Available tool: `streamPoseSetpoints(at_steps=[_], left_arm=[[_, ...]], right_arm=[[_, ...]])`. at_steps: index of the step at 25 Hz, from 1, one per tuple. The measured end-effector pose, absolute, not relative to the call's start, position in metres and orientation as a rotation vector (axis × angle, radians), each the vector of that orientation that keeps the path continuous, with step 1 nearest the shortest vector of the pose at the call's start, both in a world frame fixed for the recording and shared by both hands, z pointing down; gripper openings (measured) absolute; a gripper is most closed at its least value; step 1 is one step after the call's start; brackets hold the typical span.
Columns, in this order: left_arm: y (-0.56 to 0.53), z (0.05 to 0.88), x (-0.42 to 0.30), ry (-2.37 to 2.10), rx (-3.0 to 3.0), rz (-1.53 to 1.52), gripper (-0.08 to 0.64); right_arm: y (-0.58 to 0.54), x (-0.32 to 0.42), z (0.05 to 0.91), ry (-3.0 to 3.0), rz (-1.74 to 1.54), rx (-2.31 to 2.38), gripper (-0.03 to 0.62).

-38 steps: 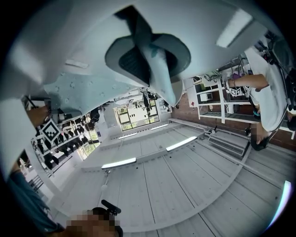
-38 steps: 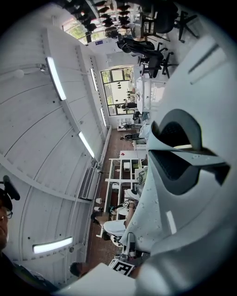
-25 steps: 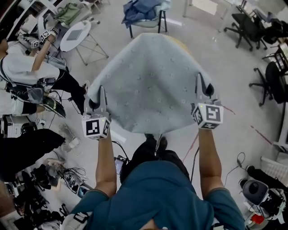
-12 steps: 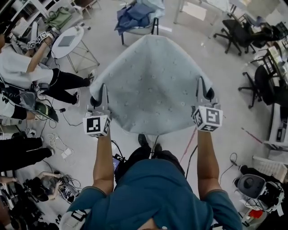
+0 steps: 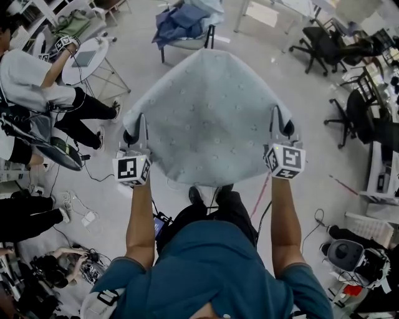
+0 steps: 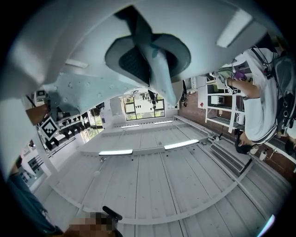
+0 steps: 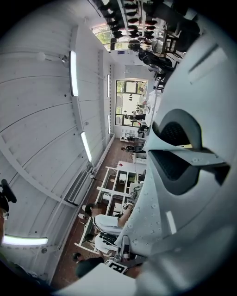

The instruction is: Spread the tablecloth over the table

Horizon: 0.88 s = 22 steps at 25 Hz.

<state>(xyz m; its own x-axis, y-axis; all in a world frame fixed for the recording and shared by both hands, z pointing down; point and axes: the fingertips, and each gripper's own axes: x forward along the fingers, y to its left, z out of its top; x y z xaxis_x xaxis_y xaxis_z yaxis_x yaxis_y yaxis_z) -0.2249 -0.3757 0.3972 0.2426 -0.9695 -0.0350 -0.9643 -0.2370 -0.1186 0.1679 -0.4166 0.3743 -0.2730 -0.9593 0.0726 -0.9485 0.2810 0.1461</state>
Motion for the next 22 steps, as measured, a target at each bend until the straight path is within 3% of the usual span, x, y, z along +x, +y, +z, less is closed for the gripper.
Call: streamPoseSetpoints(at_steps=[22], left_arm=[[-0.513,0.465,-0.204,2.043,-2.318,-0.272,0.014]], right_arm=[[-0.587,0.203,0.472,-2.429,0.072,1.646,0.020]])
